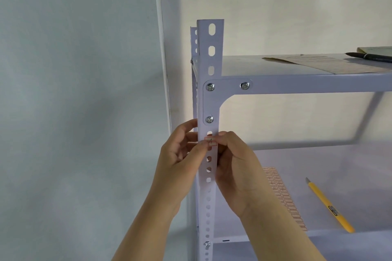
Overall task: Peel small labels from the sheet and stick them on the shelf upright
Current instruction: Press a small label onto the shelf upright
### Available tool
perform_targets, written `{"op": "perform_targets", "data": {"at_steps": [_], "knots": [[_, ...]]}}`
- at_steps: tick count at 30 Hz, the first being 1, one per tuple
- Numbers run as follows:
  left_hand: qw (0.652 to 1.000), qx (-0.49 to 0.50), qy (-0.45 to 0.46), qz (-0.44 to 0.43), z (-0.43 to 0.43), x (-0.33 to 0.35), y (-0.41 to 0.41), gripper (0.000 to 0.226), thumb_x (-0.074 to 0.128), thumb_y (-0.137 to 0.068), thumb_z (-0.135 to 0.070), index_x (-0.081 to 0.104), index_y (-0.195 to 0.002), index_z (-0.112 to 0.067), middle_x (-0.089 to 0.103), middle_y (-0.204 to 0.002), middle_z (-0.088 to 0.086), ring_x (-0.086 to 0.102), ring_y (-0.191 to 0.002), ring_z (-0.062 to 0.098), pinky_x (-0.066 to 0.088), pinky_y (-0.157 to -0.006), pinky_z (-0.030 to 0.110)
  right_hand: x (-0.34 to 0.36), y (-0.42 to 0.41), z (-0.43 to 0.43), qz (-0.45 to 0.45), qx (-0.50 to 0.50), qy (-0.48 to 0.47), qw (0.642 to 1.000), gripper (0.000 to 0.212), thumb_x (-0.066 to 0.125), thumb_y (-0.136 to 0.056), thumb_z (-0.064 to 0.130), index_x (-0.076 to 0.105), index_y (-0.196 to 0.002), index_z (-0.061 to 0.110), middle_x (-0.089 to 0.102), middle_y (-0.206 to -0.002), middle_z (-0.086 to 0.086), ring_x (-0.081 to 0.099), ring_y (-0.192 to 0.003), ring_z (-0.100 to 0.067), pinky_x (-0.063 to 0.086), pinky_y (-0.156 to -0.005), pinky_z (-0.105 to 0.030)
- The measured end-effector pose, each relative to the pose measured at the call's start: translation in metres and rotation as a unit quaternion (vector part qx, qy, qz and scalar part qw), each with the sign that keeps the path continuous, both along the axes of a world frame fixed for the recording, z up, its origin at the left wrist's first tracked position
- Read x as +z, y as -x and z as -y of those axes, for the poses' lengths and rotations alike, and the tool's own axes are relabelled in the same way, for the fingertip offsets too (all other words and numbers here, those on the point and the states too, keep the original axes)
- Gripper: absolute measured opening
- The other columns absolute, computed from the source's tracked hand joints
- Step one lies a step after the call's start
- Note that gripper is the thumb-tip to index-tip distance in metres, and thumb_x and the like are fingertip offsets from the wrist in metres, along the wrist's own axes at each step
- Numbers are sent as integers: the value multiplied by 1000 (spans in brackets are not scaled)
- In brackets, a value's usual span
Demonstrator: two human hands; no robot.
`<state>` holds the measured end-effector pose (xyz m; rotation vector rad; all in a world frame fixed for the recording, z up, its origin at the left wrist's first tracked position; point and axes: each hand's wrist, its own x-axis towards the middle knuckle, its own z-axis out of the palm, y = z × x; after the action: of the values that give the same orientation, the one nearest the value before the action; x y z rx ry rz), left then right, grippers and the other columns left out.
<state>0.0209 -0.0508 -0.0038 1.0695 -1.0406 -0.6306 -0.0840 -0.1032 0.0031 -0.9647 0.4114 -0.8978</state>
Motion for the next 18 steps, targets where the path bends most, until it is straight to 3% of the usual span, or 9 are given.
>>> {"op": "perform_targets", "data": {"at_steps": [3, 6, 10, 12, 15, 18], "knots": [[1000, -1, 0, 0, 0, 0, 0, 36, 58, -95, -2, 65, -123, -24, 78, -108, 1, 74, -98, 20, 59, -87, 27, 1, 0, 0, -5, -5, 3, 1000, 25, 51, -89, 11, 73, -79, 11, 72, -100, -24, 63, -95, -34, 45, -88, -46], [1000, -1, 0, -2, 1, 0, 0, 37, 59, -95, -2, 65, -124, -24, 78, -109, 1, 74, -98, 20, 59, -85, 25, 3, 0, -1, -1, -6, 7, 1000, 22, 51, -88, 10, 72, -83, 8, 68, -113, -34, 63, -95, -35, 46, -90, -47], [1000, 1, -1, 3, 1, 0, 0, 37, 59, -95, -3, 65, -124, -25, 78, -108, 0, 74, -99, 20, 58, -86, 27, 1, -1, 3, 0, -8, 5, 1000, 28, 49, -88, 9, 66, -103, -7, 68, -118, -32, 62, -100, -39, 48, -98, -55], [1000, 2, -2, 8, 1, -1, 0, 38, 59, -95, -2, 65, -124, -26, 78, -109, 0, 74, -99, 21, 58, -88, 28, 1, -3, 4, -2, -12, -2, 1000, 37, 50, -86, 11, 58, -113, -12, 63, -122, -36, 61, -100, -40, 47, -95, -54], [1000, 3, -2, 13, 1, -2, 0, 38, 58, -96, -2, 65, -123, -27, 78, -108, 0, 74, -98, 19, 58, -85, 26, 2, -4, 5, 5, -15, -8, 1000, 46, 54, -80, 13, 51, -115, -17, 60, -124, -39, 60, -98, -39, 45, -88, -48], [1000, 2, -1, 11, 1, -2, -1, 38, 58, -96, -2, 65, -123, -27, 78, -108, 0, 74, -95, 18, 57, -81, 23, -1, -2, 5, 10, -9, -5, 1000, 35, 53, -87, 7, 53, -111, -19, 62, -121, -39, 60, -98, -41, 45, -88, -49]]}}
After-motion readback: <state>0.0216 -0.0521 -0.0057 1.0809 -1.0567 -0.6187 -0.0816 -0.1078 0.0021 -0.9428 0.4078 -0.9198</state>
